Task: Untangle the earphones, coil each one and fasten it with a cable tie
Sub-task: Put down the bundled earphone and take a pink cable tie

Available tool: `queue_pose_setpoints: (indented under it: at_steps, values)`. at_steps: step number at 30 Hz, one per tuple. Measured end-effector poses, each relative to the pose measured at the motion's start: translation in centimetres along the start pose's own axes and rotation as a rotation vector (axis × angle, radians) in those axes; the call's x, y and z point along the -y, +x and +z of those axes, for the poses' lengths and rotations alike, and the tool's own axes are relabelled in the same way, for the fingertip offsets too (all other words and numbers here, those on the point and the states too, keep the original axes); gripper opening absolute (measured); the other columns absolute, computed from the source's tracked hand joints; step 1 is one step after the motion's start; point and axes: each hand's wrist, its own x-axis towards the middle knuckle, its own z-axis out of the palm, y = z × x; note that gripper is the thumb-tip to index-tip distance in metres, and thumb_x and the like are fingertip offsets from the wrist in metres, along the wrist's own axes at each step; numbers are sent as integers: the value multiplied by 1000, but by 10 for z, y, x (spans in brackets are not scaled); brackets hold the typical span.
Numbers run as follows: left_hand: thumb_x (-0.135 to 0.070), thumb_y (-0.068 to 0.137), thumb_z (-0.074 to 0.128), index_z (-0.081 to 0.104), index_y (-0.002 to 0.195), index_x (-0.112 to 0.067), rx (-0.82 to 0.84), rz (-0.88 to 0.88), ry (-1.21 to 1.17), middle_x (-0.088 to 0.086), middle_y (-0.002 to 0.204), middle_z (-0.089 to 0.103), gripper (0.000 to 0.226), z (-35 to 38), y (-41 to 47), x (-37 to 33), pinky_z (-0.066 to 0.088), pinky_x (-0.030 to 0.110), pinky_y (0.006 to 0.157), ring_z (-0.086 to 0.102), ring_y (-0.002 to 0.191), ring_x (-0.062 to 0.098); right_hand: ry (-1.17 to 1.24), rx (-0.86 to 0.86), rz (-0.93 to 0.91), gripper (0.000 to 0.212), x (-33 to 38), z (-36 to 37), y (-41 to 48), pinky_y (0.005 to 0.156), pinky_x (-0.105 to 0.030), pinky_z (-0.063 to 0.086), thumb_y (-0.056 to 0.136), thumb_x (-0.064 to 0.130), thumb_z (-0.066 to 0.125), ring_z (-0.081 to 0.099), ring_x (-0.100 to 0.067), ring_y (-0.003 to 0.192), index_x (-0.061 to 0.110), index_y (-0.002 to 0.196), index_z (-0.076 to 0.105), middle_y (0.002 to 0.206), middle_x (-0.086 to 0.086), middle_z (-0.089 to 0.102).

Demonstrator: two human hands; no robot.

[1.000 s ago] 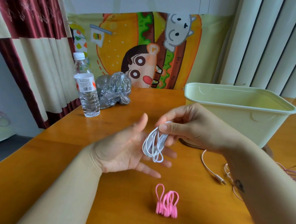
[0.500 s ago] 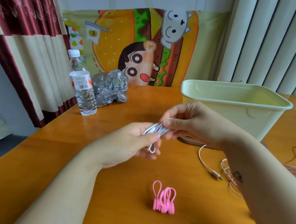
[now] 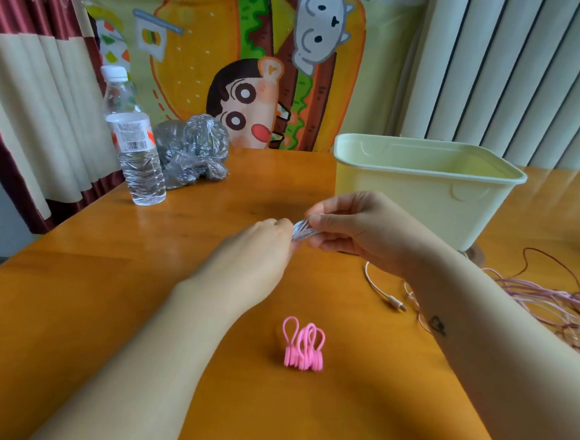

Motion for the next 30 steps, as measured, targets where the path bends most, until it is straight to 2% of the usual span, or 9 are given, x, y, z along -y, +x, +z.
queue_pose_setpoints:
  at_steps: [3, 6, 9, 11, 13, 15, 18, 21, 30]
  values:
    - [-30, 102, 34, 43, 87, -17, 33, 54, -117, 0, 87, 54, 22, -1, -4, -2, 47, 42, 72, 56, 83, 23, 27, -48, -23, 6, 0, 1, -13, 64, -19, 56, 88, 6, 61, 68, -9, 63, 9, 89, 66, 78, -9, 72]
    - [-26, 101, 37, 51, 83, -16, 127, 23, -373, 0, 78, 62, 25, -2, -7, 1, 47, 31, 71, 61, 74, 16, -76, -85, -71, 23, -1, 2, -37, 71, -25, 58, 86, 14, 64, 68, -14, 72, 14, 109, 62, 94, -9, 70]
    - [-22, 100, 39, 51, 76, -16, 313, -135, -669, -1, 69, 57, 28, -1, -7, 10, 52, 30, 67, 63, 61, 10, -545, -8, -56, 29, -9, 6, -68, 73, -29, 56, 80, 24, 73, 66, -12, 74, 18, 107, 63, 93, 1, 68]
    - [-24, 100, 41, 51, 77, -15, 433, -174, -734, -1, 71, 57, 27, -8, -13, 11, 52, 28, 65, 64, 58, 9, -868, 95, -19, 30, -21, 17, -90, 70, -24, 53, 77, 34, 76, 63, -5, 76, 24, 102, 63, 90, 9, 67]
    - [-28, 99, 42, 53, 82, -13, 517, -186, -787, 1, 80, 59, 25, -13, -19, 12, 53, 26, 63, 65, 58, 11, -1010, 115, -30, 34, -36, 28, -98, 66, -20, 49, 77, 39, 74, 58, -4, 77, 27, 106, 60, 95, 11, 62]
    - [-31, 97, 44, 55, 89, -9, 577, -204, -805, 8, 93, 62, 26, -19, -25, 8, 56, 31, 65, 67, 64, 19, -1068, 39, -122, 33, -49, 37, -97, 64, -20, 45, 78, 39, 72, 54, -5, 74, 26, 104, 58, 95, 8, 57]
    - [-28, 95, 47, 58, 89, -7, 656, -225, -708, 20, 104, 62, 24, -22, -34, -5, 53, 44, 83, 67, 79, 33, -1026, -32, -213, 19, -56, 40, -93, 62, -23, 45, 80, 32, 70, 54, -8, 69, 21, 93, 60, 84, 7, 60]
    - [-30, 98, 43, 59, 91, -6, 733, -241, -631, 25, 110, 64, 30, -25, -39, -16, 50, 49, 93, 65, 86, 35, -941, -34, -192, 13, -58, 39, -91, 60, -13, 43, 81, 27, 71, 53, -2, 61, 19, 88, 64, 74, 11, 60]
    - [-30, 100, 43, 58, 115, 1, 743, -251, -607, 23, 108, 68, 38, -16, -35, -18, 54, 46, 88, 68, 84, 32, -1028, 69, -215, 11, -46, 37, -90, 67, -15, 50, 82, 12, 67, 58, -1, 69, 17, 92, 69, 79, 11, 64]
